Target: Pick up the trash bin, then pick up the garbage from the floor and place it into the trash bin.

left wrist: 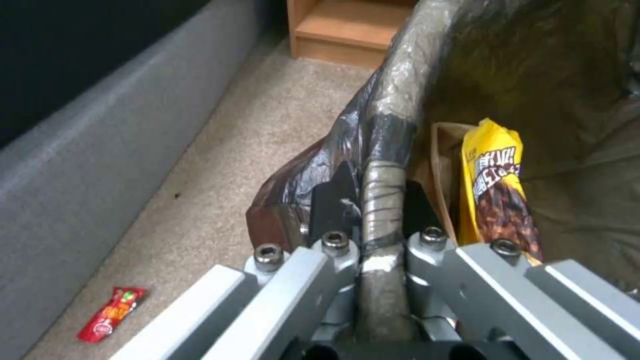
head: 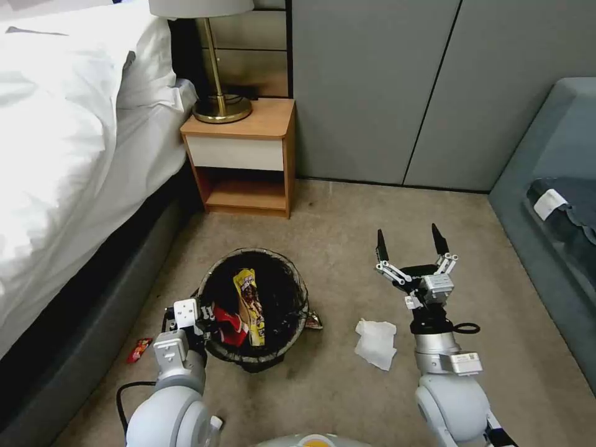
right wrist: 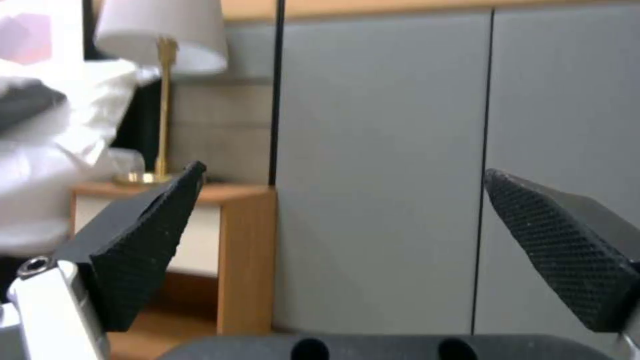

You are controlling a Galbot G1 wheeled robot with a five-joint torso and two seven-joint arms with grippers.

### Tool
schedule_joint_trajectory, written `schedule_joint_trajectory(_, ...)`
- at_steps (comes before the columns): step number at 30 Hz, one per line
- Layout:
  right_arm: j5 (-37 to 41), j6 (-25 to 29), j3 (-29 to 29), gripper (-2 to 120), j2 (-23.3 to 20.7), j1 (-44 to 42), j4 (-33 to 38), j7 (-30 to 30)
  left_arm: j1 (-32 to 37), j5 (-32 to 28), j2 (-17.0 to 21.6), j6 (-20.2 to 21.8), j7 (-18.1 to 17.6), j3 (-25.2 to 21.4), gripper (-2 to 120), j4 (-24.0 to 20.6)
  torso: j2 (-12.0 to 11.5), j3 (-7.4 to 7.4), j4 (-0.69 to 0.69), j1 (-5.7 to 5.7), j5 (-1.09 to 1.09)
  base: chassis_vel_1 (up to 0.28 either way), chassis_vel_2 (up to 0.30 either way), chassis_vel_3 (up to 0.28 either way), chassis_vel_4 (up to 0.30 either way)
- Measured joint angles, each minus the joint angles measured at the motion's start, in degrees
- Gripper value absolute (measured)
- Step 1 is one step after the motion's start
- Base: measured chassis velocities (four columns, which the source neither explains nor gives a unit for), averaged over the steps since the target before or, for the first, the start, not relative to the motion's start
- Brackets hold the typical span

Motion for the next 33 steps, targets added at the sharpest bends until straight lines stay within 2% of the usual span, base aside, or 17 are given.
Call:
schedule_joint_trajectory(2, 0.5, -1.7, -0.5, 100, -0.4, 0.2, 0.0, 0.4, 0.0, 0.0, 0.0, 0.0, 0.0, 0.0, 0, 0.0, 0.0, 0.0, 0.0, 0.0, 0.0, 0.0, 0.0, 0.0, 0.0)
schedule_joint_trajectory(5, 3.4, -7.9, -2.3, 100, -1.7, 1.1, -0.1, 2.3, 0.0, -0.1, 0.0, 0.0, 0.0, -0.2, 0, -0.2, 0.0, 0.0, 0.01, 0.0, 0.0, 0.0, 0.0, 0.0, 0.0)
schedule_joint_trajectory(7, 3.9, -8.7, -2.5, 100, -1.9, 1.2, 0.0, 2.5, 0.0, -0.1, 0.0, 0.0, 0.0, -0.2, 0, -0.2, 0.0, 0.0, 0.02, 0.0, 0.0, 0.0, 0.0, 0.0, 0.0)
schedule_joint_trajectory(9, 8.3, -15.1, -3.9, 100, -3.8, 2.1, 1.3, 4.5, -0.2, -0.1, 0.0, 0.0, 0.0, -0.2, 0, -0.2, 0.0, 0.0, 0.01, 0.0, 0.0, 0.0, 0.0, 0.0, 0.0)
schedule_joint_trajectory(11, 8.9, -15.9, -4.1, 100, -4.2, 2.2, 1.5, 4.7, -0.2, -0.1, 0.0, 0.0, 0.0, -0.1, 0, -0.2, 0.0, 0.0, 0.01, 0.0, 0.0, 0.0, 0.0, 0.0, 0.0)
schedule_joint_trajectory(13, 13.0, -23.0, -5.0, 100, -7.2, 2.9, 2.7, 6.3, -0.4, -0.1, -0.1, 0.0, 0.0, 0.1, 0, 0.0, 0.0, 0.0, 0.01, 0.0, 0.0, 0.0, 0.0, 0.0, 0.0)
schedule_joint_trajectory(14, 13.0, -23.0, -5.0, 100, -7.2, 2.9, 2.7, 6.3, -0.4, -0.1, -0.1, 0.0, 0.0, 0.1, 0, 0.0, 0.0, 0.0, 0.01, 0.0, 0.0, 0.0, 0.0, 0.0, 0.0)
schedule_joint_trajectory(15, 14.0, -25.5, -5.2, 100, -8.0, 3.0, 2.9, 6.6, -0.4, -0.1, -0.2, 0.0, 0.0, 0.1, 0, 0.0, 0.0, 0.0, 0.02, 0.0, -0.01, 0.0, 0.0, 0.0, 0.0)
schedule_joint_trajectory(16, 16.4, -30.5, -5.4, 100, -9.8, 3.0, 3.2, 7.2, -0.6, -0.1, -0.2, 0.0, 0.0, 0.1, 0, 0.1, 0.0, 0.0, 0.0, 0.0, 0.0, 0.0, 0.0, 0.0, 0.0)
schedule_joint_trajectory(17, 18.2, -33.3, -5.6, 100, -10.9, 3.0, 3.2, 7.5, -0.7, -0.1, -0.2, 0.0, 0.0, 0.2, 0, 0.2, 0.0, 0.0, 0.0, 0.0, 0.01, 0.0, 0.0, 0.0, 0.0)
schedule_joint_trajectory(18, 18.2, -33.3, -5.6, 100, -10.9, 3.0, 3.2, 7.5, -0.7, -0.1, -0.2, 0.0, 0.0, 0.2, 0, 0.2, 0.0, 0.0, 0.0, 0.0, 0.01, 0.0, 0.0, 0.0, 0.0)
schedule_joint_trajectory(20, 21.7, -38.9, -5.9, 100, -12.6, 3.2, 2.4, 8.1, -0.8, -0.1, -0.2, 0.0, 0.0, 0.2, 0, 0.3, 0.0, 0.0, 0.0, 0.0, 0.0, 0.0, 0.0, 0.0, 0.0)
schedule_joint_trajectory(21, 21.7, -38.9, -5.9, 100, -12.6, 3.2, 2.4, 8.1, -0.8, -0.1, -0.2, 0.0, 0.0, 0.2, 0, 0.3, 0.0, 0.0, 0.0, 0.0, 0.0, 0.0, 0.0, 0.0, 0.0)
schedule_joint_trajectory(23, 25.8, -44.1, -6.5, 100, -14.4, 3.9, 0.7, 8.7, -1.0, -0.2, -0.1, 0.0, 0.0, 0.3, 0, 0.4, 0.0, 0.0, 0.01, 0.0, 0.0, 0.0, 0.0, 0.0, 0.0)
schedule_joint_trajectory(31, 28.7, -48.5, -7.2, 100, -16.5, 5.1, -5.7, 7.7, -2.0, -0.7, 0.4, 0.3, 0.0, 1.2, 0, 1.3, 0.0, 0.0, 0.0, 0.0, 0.0, 0.0, 0.0, 0.0, 0.0)
schedule_joint_trajectory(33, 28.6, -49.3, -7.9, 100, -16.6, 5.5, -9.8, 4.8, -2.1, -0.7, 0.5, 0.3, 0.0, 1.5, 0, 1.5, 0.0, 0.0, 0.01, 0.0, 0.0, 0.0, 0.0, 0.0, 0.0)
